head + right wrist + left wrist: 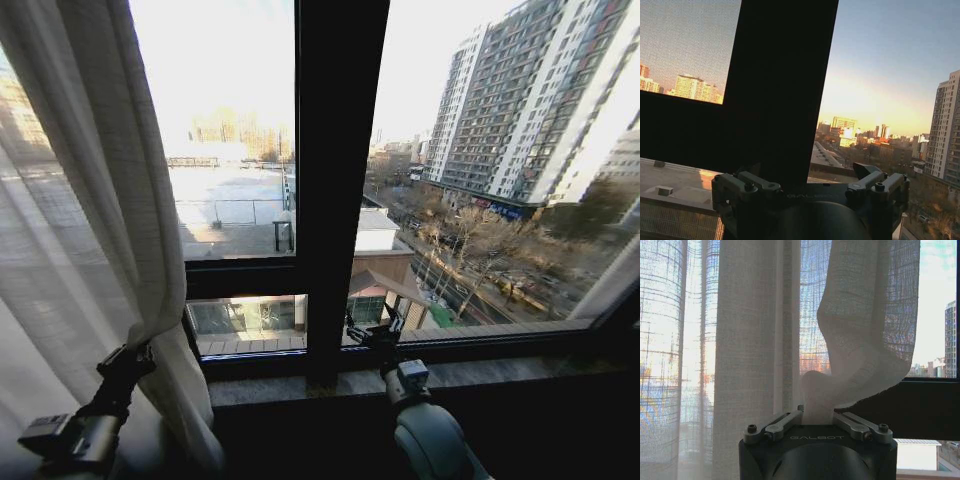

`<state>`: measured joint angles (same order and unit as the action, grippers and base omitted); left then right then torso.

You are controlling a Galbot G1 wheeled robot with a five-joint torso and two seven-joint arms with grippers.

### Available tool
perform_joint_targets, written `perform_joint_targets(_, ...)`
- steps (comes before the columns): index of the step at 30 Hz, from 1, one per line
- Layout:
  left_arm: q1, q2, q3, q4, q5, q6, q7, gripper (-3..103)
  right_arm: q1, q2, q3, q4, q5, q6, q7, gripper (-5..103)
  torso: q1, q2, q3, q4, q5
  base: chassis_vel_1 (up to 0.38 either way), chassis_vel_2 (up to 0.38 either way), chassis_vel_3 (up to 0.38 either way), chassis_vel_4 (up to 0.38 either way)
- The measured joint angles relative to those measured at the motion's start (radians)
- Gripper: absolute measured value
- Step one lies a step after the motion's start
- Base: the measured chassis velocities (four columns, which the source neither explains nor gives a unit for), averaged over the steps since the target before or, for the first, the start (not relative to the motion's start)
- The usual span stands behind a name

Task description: Open the curtains by pulling them apart, changing their state from closed to fully open.

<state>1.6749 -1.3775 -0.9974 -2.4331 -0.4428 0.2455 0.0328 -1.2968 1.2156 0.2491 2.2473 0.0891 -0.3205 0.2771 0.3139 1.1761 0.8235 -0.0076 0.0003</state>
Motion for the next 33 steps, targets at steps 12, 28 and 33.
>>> perform_joint_targets(12,-0.005,0.010,-0.005,0.012,0.002,0.003,0.007,0,0.003,0.013,-0.014,-0.010,-0.022,-0.001,-0.002,100,0.000,0.000,0.000,0.0000,0.0000,0.010,0.007,-0.008,-0.014)
perform_joint_targets(28,-0.007,0.014,0.001,0.025,0.007,0.000,0.042,0,0.003,0.027,-0.026,-0.023,-0.044,-0.001,-0.003,100,0.000,0.000,0.000,0.0000,0.0000,0.211,0.210,-0.212,-0.211)
perform_joint_targets(33,-0.007,0.013,0.001,0.024,0.008,0.000,0.045,0,0.004,0.028,-0.029,-0.025,-0.045,0.000,-0.003,100,0.000,0.000,0.000,0.0000,0.0000,0.321,0.328,-0.323,-0.321)
